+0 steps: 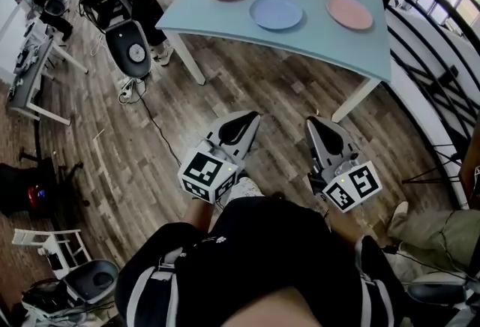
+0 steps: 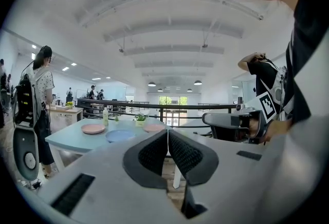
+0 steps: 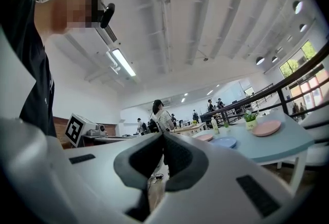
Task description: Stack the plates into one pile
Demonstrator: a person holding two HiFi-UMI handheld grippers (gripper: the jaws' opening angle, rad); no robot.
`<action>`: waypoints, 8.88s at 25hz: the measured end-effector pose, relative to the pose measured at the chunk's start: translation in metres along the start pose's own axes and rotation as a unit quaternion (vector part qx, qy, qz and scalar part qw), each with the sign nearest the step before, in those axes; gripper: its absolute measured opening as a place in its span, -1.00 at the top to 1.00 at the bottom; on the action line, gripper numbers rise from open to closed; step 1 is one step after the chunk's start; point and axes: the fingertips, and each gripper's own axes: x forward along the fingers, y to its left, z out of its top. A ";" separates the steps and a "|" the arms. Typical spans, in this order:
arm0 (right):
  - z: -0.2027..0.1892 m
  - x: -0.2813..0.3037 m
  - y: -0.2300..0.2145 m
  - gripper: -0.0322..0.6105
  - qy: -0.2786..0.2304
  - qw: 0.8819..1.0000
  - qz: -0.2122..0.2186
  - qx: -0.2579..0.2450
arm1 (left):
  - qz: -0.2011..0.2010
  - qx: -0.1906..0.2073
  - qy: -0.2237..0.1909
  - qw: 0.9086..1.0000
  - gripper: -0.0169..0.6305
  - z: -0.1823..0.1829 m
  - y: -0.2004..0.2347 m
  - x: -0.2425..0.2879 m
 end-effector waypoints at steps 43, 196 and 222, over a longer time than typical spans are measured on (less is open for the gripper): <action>-0.015 0.211 -0.025 0.89 0.023 0.998 -0.055 0.011 | -0.036 -0.034 0.004 0.999 0.90 0.000 0.229 0.034; -0.137 0.400 -0.460 0.69 0.157 0.929 -0.183 0.280 | 0.000 -0.186 0.289 0.939 0.54 -0.143 0.477 0.384; -0.155 0.597 -0.467 0.68 0.120 0.917 -0.221 0.311 | -0.018 -0.156 0.276 0.948 0.54 -0.132 0.695 0.420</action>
